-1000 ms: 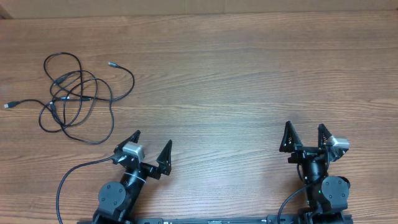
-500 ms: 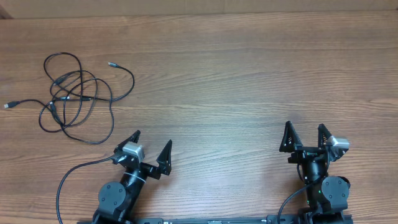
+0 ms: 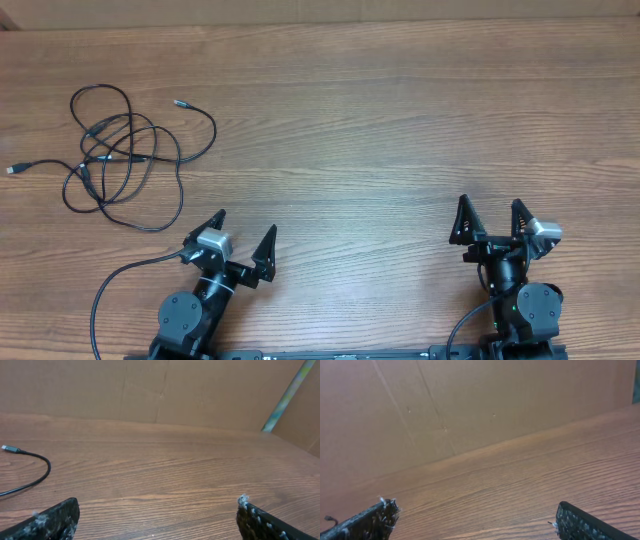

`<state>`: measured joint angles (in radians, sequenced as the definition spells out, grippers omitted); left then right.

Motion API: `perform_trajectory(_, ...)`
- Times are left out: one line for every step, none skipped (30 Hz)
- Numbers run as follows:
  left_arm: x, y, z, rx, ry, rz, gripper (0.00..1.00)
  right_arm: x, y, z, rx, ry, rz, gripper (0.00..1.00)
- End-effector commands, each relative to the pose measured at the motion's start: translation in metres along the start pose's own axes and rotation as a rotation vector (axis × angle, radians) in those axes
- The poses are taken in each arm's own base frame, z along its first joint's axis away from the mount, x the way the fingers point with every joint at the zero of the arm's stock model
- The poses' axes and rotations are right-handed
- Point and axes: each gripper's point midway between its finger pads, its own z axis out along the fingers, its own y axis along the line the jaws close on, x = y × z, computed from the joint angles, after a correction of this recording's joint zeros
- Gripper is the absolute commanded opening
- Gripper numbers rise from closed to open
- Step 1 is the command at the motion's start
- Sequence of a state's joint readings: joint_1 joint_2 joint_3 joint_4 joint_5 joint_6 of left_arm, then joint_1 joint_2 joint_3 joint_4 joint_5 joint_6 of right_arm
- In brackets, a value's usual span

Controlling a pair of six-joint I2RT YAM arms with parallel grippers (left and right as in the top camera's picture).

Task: Untangle cables

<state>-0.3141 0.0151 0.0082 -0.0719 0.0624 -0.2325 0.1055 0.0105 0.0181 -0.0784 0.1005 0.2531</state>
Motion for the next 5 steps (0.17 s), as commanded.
perform_trajectory(-0.0003,0.0017,-0.0004,-0.009,-0.006,0.019,1.00,0.0035,0.0016,0.0001,-0.013,0.005,-0.008,1.00)
perform_trajectory(-0.0003,0.0017,-0.0004,-0.009,-0.006,0.019,1.00,0.0035,0.0016,0.0001,-0.013,0.005,-0.008,1.00)
perform_trajectory(-0.0001,0.0018,-0.0004,-0.010,-0.006,0.019,1.00,0.0035,0.0016,0.0001,-0.013,0.005,-0.008,1.00)
perform_trajectory(-0.0003,0.0018,-0.0004,-0.010,-0.006,0.019,1.00,0.0035,0.0016,0.0001,-0.013,0.005,-0.008,1.00)
perform_trajectory(-0.0003,0.0017,-0.0004,-0.009,-0.006,0.019,1.00,0.0035,0.0016,0.0001,-0.013,0.005,-0.008,1.00)
